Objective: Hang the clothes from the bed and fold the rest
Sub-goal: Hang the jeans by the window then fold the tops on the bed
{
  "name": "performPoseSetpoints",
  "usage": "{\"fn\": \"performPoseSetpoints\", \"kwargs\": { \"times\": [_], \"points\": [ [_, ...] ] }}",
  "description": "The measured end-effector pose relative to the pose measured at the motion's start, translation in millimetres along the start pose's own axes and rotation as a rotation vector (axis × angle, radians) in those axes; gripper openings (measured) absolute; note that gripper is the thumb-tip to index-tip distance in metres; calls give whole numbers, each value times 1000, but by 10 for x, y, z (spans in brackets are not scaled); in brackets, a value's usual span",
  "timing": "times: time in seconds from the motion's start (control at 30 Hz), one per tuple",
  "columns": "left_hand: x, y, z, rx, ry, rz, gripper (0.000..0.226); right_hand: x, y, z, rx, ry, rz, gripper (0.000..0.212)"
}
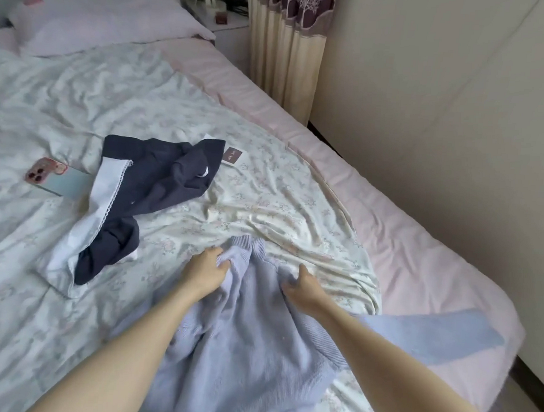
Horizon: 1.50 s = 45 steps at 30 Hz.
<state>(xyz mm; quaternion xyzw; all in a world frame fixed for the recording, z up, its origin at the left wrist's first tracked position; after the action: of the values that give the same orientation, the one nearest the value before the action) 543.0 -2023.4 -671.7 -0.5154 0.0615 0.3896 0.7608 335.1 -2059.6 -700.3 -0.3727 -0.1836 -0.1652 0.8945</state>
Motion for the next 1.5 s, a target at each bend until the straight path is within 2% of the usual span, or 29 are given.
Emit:
{"fn": "performPoseSetpoints", "kwargs": {
  "times": [0.03,0.13,0.3,0.4,0.67,0.83,0.97,1.17,1.23,1.3,1.37,1.43,1.5],
  "points": [
    [10,-13,26,-2,26,38,35,-15,12,18,9,35,-4,52],
    [10,-132,146,-45,92,121,16,-17,-31,127,-28,29,-2,20],
    [-17,-527,616,-228,93,164,12,-57,-422,657,-305,-142,-131,23],
    [-71,-696,965,-282,112,198,14,-152,-660,1016,-426,-199,-207,32],
    [-192,-759,2234,-286,179,254,27,-665,-936,2331,-545,-257,-246,34],
    [-126,-523,3309,-285,179,230,22,-1098,-725,3290,-491,-259,-160,23],
    [34,-190,4153,-149,197,185,21,-1563,-451,4015,-406,-251,-65,22],
    [372,309,5198,235,91,-2,18,-2235,-62,4909,90,-82,186,21],
    [450,370,5483,363,25,-104,19,-2327,25,5129,181,-34,209,16],
    [464,351,5579,421,-2,-129,16,-2302,36,5197,199,-32,231,13],
    [443,256,5638,387,1,-98,14,-2202,43,5248,170,-55,252,14],
    [442,103,5562,275,-8,-19,18,-2080,-5,5219,74,-74,260,19],
    [404,-111,5438,128,-2,3,17,-1895,-143,5165,-104,-107,231,27]
  ]
}}
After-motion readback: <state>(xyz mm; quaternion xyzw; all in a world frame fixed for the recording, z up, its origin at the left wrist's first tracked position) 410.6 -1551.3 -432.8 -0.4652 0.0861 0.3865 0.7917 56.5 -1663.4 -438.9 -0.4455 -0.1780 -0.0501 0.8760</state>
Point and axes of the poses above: each hand's wrist, its own z-axis away from the middle knuckle, its own y-axis out of the palm, x = y × z, the point moved 6 cm from there along -z, towards the middle knuckle, and after that the axes turned 2 degrees about x, right-handed, at the moved point
